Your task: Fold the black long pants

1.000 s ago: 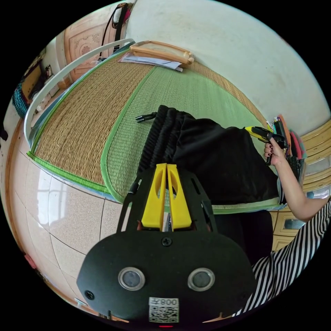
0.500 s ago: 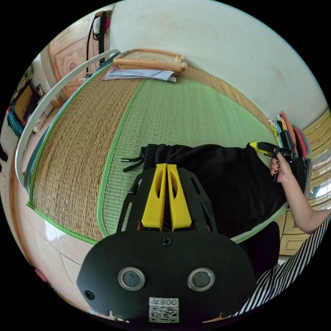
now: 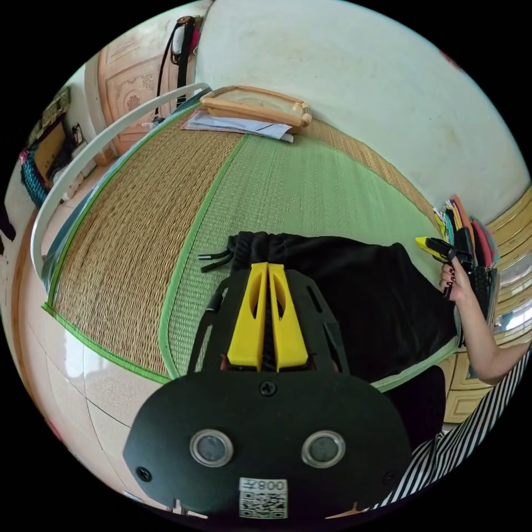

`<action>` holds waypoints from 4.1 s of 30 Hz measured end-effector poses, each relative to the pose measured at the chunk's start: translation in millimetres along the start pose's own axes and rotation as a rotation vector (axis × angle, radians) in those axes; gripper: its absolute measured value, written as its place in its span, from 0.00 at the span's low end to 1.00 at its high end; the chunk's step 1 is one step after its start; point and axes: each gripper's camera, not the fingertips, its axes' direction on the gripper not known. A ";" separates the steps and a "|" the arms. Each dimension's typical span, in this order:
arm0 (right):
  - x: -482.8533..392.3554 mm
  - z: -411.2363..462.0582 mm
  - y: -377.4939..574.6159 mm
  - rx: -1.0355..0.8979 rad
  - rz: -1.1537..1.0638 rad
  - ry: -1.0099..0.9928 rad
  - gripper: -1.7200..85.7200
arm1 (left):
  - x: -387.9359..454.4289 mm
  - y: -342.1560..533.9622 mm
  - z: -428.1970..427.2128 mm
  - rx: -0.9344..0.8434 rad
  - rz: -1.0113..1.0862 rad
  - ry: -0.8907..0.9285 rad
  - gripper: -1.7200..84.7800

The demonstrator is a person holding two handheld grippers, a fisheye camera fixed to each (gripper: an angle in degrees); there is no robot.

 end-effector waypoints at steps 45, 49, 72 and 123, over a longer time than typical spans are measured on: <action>69.2 -8.9 265.9 0.125 0.007 0.573 0.03 | 227.3 -81.9 -184.8 -0.123 0.415 0.345 0.02; 78.5 -19.4 293.7 0.155 0.007 0.611 0.06 | 270.9 -74.7 -210.1 -0.147 0.562 0.475 0.04; 158.6 28.8 359.0 0.143 -0.019 0.636 0.03 | 412.8 -51.9 -290.4 -0.239 0.855 0.387 0.02; 315.2 85.6 504.9 0.431 0.407 0.882 0.07 | 551.9 20.2 -441.5 -0.277 0.981 0.453 0.03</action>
